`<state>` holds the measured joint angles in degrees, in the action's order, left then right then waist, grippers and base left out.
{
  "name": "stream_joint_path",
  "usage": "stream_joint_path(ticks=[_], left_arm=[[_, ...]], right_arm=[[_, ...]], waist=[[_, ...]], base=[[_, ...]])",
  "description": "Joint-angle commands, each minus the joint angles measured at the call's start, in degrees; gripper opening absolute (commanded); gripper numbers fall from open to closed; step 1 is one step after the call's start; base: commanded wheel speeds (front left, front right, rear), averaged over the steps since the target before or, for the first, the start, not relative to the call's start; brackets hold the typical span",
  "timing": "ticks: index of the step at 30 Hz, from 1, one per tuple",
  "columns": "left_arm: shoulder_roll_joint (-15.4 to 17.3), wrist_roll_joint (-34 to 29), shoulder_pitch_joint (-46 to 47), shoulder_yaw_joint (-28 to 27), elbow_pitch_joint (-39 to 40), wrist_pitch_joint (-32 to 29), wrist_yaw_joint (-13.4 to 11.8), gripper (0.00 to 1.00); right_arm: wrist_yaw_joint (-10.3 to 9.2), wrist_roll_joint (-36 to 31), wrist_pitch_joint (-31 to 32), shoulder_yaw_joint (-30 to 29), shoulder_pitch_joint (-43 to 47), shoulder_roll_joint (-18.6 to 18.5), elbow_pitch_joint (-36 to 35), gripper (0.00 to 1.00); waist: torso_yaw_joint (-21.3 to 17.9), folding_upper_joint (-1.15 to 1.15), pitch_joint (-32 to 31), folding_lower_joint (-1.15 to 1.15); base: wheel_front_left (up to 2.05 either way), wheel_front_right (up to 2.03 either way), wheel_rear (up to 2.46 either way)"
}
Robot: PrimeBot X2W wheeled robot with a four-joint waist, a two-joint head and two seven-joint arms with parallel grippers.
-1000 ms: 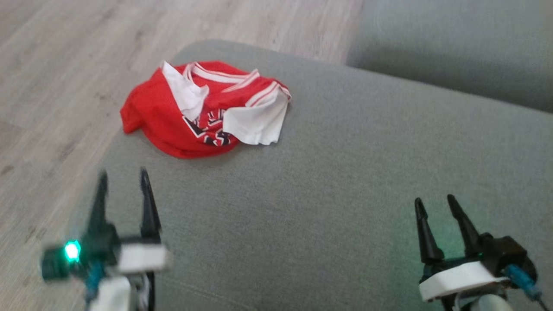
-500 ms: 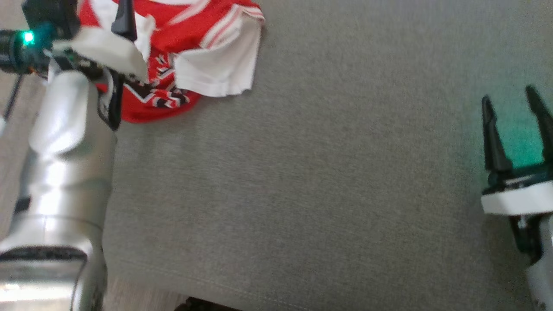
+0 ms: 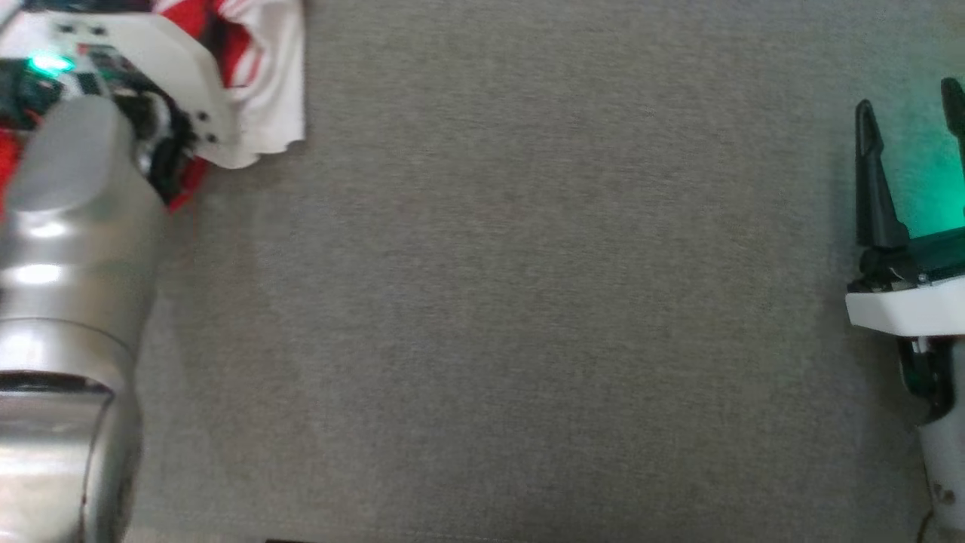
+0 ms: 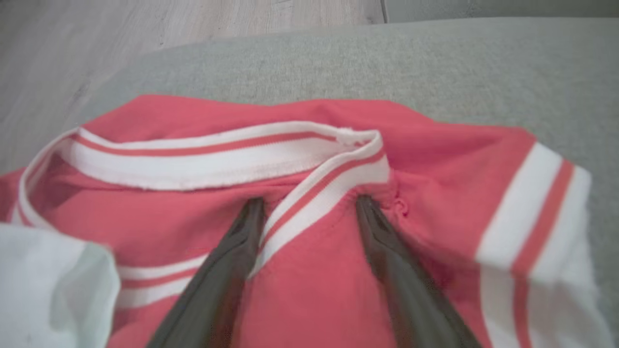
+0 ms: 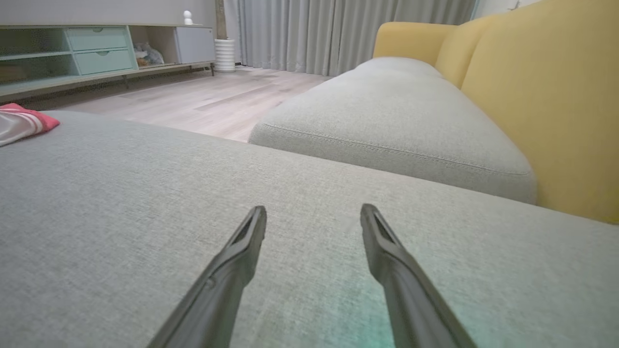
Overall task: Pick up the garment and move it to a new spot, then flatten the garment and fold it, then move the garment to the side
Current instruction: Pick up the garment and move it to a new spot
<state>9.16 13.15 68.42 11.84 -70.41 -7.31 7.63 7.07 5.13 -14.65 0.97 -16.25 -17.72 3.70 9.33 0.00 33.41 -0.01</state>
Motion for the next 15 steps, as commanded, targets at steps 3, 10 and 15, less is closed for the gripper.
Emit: stream_joint_path(ticks=[3,10,15], left_arm=[[4.3,-0.7,-1.8,0.4,-1.2,1.9,-0.6,0.0],[6.0,-0.1,-1.5,0.2,-0.3,13.7,-0.5,0.0],[7.7,-0.7,0.4,1.7,0.6,17.8,-0.3,0.0]], right_arm=[[0.42,-0.2,-0.3,0.2,0.4,0.5,-1.6,1.0],[0.42,0.0,-0.3,0.0,1.7,3.5,0.5,1.0],[0.42,0.5,-0.3,0.9,3.7,6.7,1.6,1.0]], waist=[[-1.7,0.0,0.1,0.01],[-4.0,0.0,-7.6,0.01],[-6.8,0.0,-15.2,0.01]], base=[[0.0,0.0,0.0],[0.0,0.0,0.0],[0.0,0.0,0.0]])
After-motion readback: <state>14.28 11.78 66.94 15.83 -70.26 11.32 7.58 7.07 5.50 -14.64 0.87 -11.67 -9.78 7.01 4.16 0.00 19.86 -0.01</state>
